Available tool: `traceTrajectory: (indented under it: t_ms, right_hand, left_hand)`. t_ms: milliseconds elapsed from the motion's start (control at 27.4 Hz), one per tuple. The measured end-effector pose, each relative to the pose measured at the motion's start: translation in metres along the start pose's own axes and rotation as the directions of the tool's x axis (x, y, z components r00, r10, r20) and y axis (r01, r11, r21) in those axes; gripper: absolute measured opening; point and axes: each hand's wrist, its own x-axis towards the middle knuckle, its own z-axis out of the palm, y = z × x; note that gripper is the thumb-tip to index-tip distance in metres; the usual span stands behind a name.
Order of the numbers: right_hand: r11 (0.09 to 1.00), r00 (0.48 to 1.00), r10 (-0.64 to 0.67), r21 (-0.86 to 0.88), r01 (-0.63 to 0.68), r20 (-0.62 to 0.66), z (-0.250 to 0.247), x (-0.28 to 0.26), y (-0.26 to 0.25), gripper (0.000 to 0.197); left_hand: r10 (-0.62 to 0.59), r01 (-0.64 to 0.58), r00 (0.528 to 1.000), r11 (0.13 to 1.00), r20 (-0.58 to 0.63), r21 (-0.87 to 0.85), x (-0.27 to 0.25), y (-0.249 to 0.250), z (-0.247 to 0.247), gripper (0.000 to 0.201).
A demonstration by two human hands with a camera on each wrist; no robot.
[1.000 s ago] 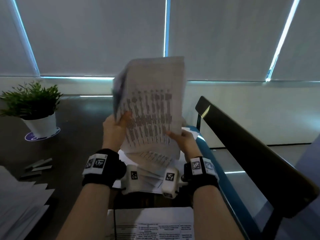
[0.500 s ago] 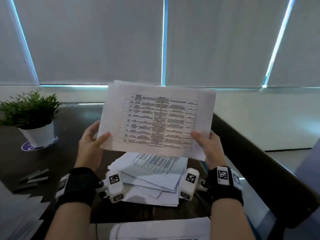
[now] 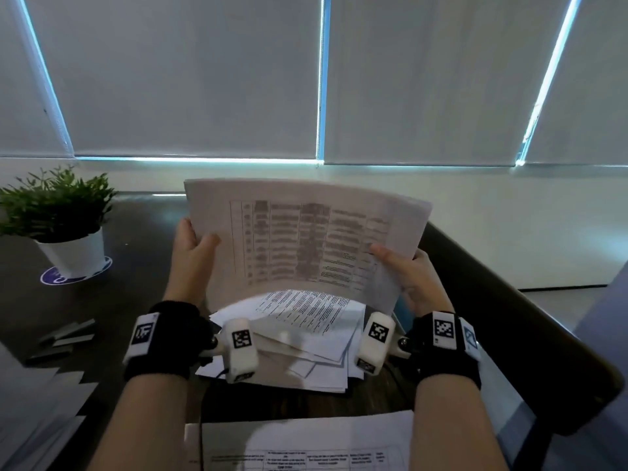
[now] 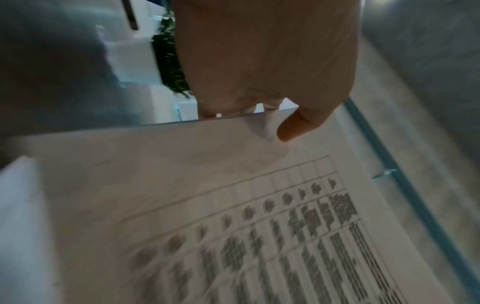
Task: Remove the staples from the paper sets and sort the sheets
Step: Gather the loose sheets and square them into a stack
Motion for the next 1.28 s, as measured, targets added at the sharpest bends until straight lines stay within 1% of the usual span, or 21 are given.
traceTrajectory:
  t_ms: [110,183,219,256,329,402,475,548,585,658,695,731,804,877,914,987,1060,1097,1170,1243,1280]
  right_hand:
    - [0.989,0.986,0.146,0.019,-0.147,0.075,0.001,-0.006,0.018,0.047]
    - [0.983,0.983,0.179,0.018,-0.18,0.039,0.011,-0.006,0.019,0.056]
    - [0.989,0.989,0.146,0.018,-0.146,0.008,0.014,-0.004,0.014,0.063]
    - [0.995,0.996,0.092,0.03,-0.092,-0.002,0.015,0.0,0.008,0.061]
    - [0.995,1.0,0.021,0.096,-0.022,0.013,0.014,0.001,-0.002,0.036]
    - [0.991,0.996,0.065,0.116,-0.071,0.058,0.01,-0.005,0.005,0.032]
    - [0.986,0.983,0.149,0.058,-0.156,0.112,0.01,-0.011,0.017,0.046]
    - [0.987,0.981,0.157,-0.001,-0.158,0.11,0.012,-0.009,0.017,0.063]
    - [0.993,0.99,0.12,-0.005,-0.12,0.078,0.014,-0.008,0.01,0.062]
    - [0.996,0.997,0.05,0.066,-0.054,0.054,0.012,-0.004,-0.001,0.037]
    - [0.993,0.997,0.046,0.104,-0.052,0.054,0.011,-0.005,-0.001,0.027]
    - [0.991,0.996,0.072,0.108,-0.078,0.06,0.011,-0.01,0.003,0.026]
    - [0.986,0.986,0.143,0.076,-0.15,0.086,0.012,-0.014,0.016,0.042]
    - [0.986,0.985,0.158,0.043,-0.162,0.069,0.013,-0.009,0.014,0.064]
    - [0.992,0.991,0.124,0.026,-0.125,0.047,0.013,-0.004,0.01,0.065]
    - [0.995,0.994,0.103,0.011,-0.104,0.027,0.01,0.003,0.009,0.047]
    - [0.981,0.984,0.177,-0.076,-0.177,-0.018,0.008,0.002,0.025,0.04]
    - [0.962,0.976,0.216,-0.163,-0.219,-0.033,0.007,0.001,0.034,0.041]
    - [0.94,0.968,0.244,-0.234,-0.25,-0.055,0.01,0.003,0.039,0.059]
    - [0.958,0.974,0.221,-0.177,-0.227,-0.053,0.011,0.012,0.029,0.079]
    - [0.965,0.975,0.215,-0.14,-0.22,-0.051,0.009,0.014,0.026,0.079]
  left_hand:
    - [-0.192,0.192,0.98,0.981,0.043,0.009,-0.008,-0.02,-0.004,0.022]
    - [-0.146,0.148,0.988,0.988,-0.041,0.046,-0.014,-0.017,0.003,0.015]
    - [-0.08,0.084,0.992,0.995,-0.099,0.044,-0.013,-0.011,0.007,0.024]
    - [-0.02,0.021,0.992,1.0,-0.125,0.002,-0.011,-0.004,0.008,0.031]
    - [0.039,-0.043,0.991,0.999,-0.125,-0.027,-0.007,0.009,0.005,0.035]
    - [0.013,-0.008,0.993,0.999,-0.117,0.043,-0.004,0.001,-0.003,0.023]
    - [-0.096,0.113,0.988,0.982,-0.117,0.15,-0.007,-0.014,-0.008,0.012]
    - [-0.085,0.106,0.989,0.979,-0.122,0.175,-0.011,-0.013,-0.004,0.011]
    - [-0.029,0.048,0.989,0.991,-0.143,0.128,-0.009,-0.008,-0.002,0.015]
    - [0.001,0.003,0.984,1.0,-0.178,0.025,-0.007,0.006,0.001,0.028]
    - [-0.018,0.021,0.985,1.0,-0.174,0.014,-0.005,0.005,0.0,0.027]
    - [-0.056,0.06,0.986,0.998,-0.16,0.021,-0.005,-0.003,-0.002,0.022]
    - [-0.175,0.183,0.974,0.982,-0.141,0.049,-0.008,-0.021,-0.007,0.025]
    - [-0.181,0.189,0.974,0.981,-0.138,0.049,-0.007,-0.02,-0.007,0.023]
    - [-0.159,0.168,0.975,0.985,-0.156,0.044,-0.005,-0.011,-0.005,0.02]
    - [-0.136,0.145,0.977,0.989,-0.167,0.038,-0.001,-0.003,-0.005,0.024]
    - [-0.196,0.204,0.971,0.978,-0.137,0.046,-0.011,-0.01,-0.003,0.018]
    - [-0.227,0.235,0.966,0.97,-0.122,0.057,-0.016,-0.019,-0.003,0.024]
    - [-0.212,0.222,0.974,0.967,-0.086,0.128,-0.019,-0.023,-0.002,0.026]
    - [-0.194,0.205,0.976,0.973,-0.103,0.107,-0.007,-0.012,-0.002,0.019]
    - [-0.2,0.209,0.974,0.975,-0.109,0.073,-0.003,-0.006,-0.002,0.02]
